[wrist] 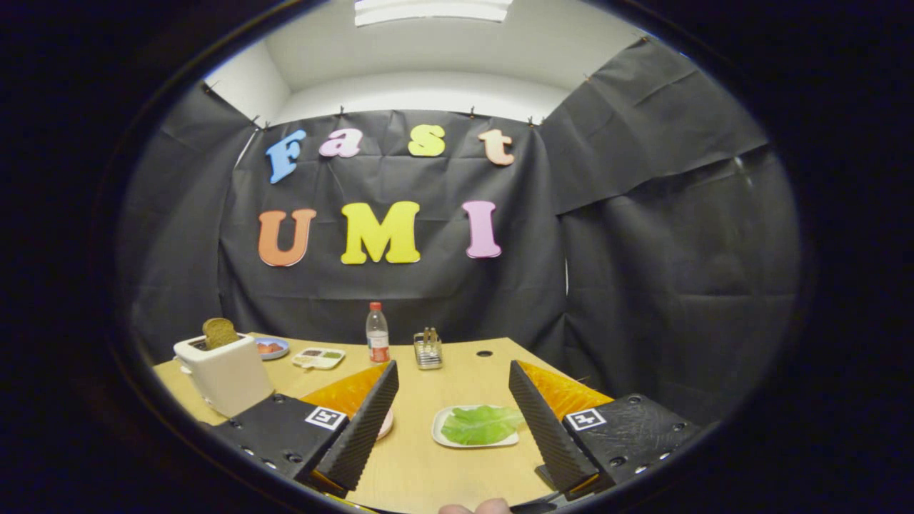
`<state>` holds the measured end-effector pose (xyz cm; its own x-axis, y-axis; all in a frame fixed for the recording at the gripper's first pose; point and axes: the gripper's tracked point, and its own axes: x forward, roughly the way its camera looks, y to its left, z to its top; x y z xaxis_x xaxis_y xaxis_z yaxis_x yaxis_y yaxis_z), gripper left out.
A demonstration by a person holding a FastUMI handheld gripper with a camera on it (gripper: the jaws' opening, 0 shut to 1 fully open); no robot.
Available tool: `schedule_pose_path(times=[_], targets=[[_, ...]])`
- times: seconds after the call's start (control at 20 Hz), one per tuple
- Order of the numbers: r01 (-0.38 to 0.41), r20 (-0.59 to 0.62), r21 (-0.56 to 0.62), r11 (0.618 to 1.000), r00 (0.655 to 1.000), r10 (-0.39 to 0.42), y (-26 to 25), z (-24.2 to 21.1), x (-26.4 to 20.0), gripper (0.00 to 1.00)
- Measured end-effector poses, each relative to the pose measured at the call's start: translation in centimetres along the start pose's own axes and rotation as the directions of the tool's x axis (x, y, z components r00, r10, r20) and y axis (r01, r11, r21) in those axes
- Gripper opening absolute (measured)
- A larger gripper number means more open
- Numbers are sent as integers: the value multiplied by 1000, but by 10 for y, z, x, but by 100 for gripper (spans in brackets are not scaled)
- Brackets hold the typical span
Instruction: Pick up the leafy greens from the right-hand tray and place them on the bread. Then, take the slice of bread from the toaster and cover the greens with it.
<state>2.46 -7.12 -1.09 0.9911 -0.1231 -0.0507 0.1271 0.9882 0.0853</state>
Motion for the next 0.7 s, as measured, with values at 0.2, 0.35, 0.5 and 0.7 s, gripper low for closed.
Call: schedule_pose_path(times=[0.2,0.35,0.5,0.7], targets=[[53,-62,52,997,997,-49,-38,-11,24,95],[88,-125,82,993,989,-77,-60,-28,46,96],[100,-231,150,984,971,-63,-70,-60,74,96],[152,-374,291,945,927,-34,-78,-106,108,96]])
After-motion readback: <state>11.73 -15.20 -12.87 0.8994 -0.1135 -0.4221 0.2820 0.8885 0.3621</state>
